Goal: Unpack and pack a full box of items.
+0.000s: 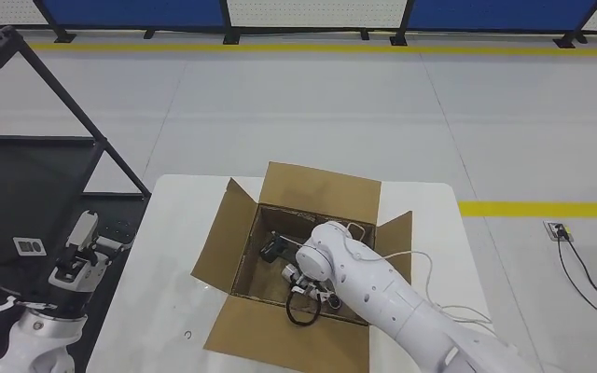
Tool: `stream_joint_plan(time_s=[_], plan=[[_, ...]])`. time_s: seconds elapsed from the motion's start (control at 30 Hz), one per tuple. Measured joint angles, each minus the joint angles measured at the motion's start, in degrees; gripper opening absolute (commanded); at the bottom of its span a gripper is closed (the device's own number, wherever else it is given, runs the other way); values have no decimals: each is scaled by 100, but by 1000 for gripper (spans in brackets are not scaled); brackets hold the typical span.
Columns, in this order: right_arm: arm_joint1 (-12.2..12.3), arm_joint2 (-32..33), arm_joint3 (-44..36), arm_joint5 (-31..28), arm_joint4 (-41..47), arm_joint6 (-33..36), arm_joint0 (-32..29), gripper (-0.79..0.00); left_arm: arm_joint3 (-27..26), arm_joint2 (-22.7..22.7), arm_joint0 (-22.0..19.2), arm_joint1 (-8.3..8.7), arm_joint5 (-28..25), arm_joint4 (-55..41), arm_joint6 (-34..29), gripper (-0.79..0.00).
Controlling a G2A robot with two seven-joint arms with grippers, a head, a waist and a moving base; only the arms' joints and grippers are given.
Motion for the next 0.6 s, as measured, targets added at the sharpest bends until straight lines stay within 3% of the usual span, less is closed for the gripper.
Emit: stream_joint_plan(time_s=[0.3,0.4,0.6], plan=[[143,286,-824,91,-310,70,-33,-785,-65,47,-12,23,0,20,-11,0],[329,549,-1516,243,-556,226,-182,-785,-64,115,-59,32,14,41,-45,0],[839,1361,-3748,812,-1478,911,-937,-785,-45,238,-157,52,28,66,-103,0]])
